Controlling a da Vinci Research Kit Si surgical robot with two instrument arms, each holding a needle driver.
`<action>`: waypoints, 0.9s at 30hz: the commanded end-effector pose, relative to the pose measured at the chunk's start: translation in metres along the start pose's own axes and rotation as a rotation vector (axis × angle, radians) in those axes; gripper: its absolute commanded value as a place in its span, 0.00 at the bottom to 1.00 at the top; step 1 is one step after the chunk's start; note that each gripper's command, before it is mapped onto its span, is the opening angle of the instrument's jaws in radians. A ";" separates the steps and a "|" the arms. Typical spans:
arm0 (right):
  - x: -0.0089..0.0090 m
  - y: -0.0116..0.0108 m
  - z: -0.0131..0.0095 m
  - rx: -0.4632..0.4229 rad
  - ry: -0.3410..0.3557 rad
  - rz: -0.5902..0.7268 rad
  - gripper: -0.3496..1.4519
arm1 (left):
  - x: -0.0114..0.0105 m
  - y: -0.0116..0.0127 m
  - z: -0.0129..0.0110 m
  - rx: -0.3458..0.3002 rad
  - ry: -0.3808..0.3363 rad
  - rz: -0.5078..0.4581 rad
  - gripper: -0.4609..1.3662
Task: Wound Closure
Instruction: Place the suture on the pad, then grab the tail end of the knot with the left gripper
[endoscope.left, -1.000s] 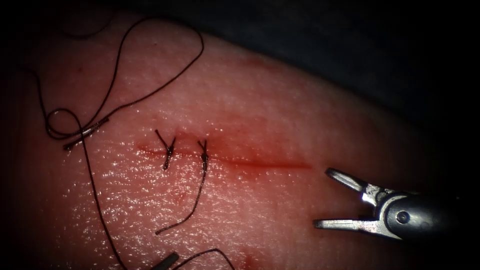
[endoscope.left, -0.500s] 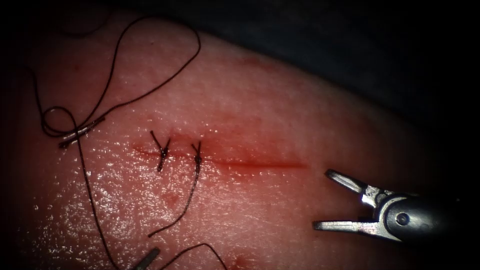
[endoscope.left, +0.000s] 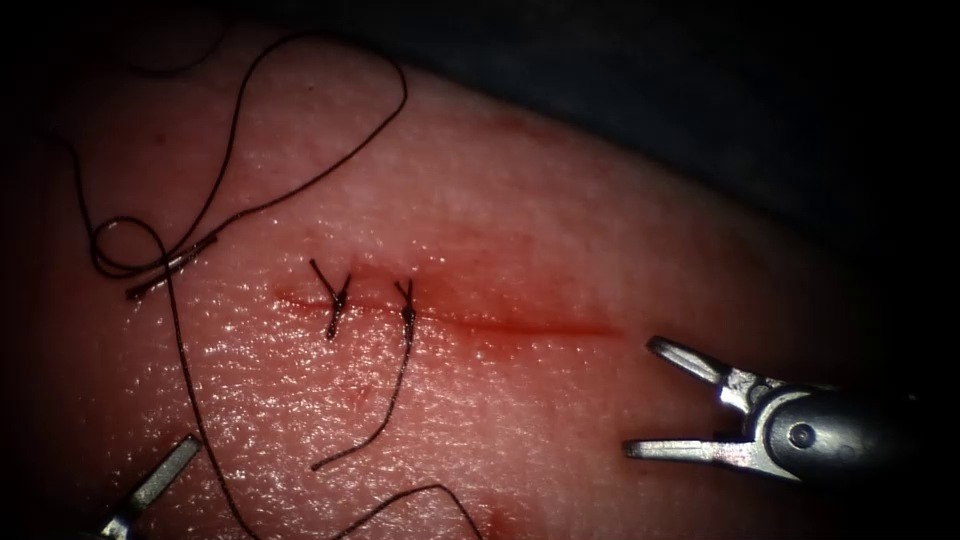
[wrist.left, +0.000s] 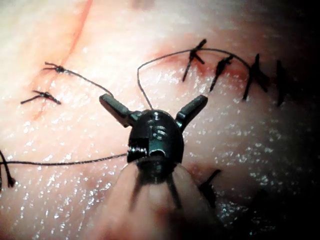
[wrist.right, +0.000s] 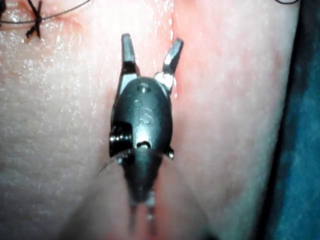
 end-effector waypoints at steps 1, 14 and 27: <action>0.0000 0.0000 0.0000 0.002 0.000 0.000 0.73 | 0.0004 -0.0001 0.0002 -0.003 0.001 -0.006 0.80; 0.0000 0.0000 -0.0001 0.002 0.000 0.001 0.73 | 0.0016 -0.0048 0.0087 -0.009 -0.028 0.021 0.56; 0.0001 -0.0001 -0.0001 0.001 0.003 0.000 0.73 | -0.0059 -0.0073 0.0105 0.098 -0.314 0.025 0.40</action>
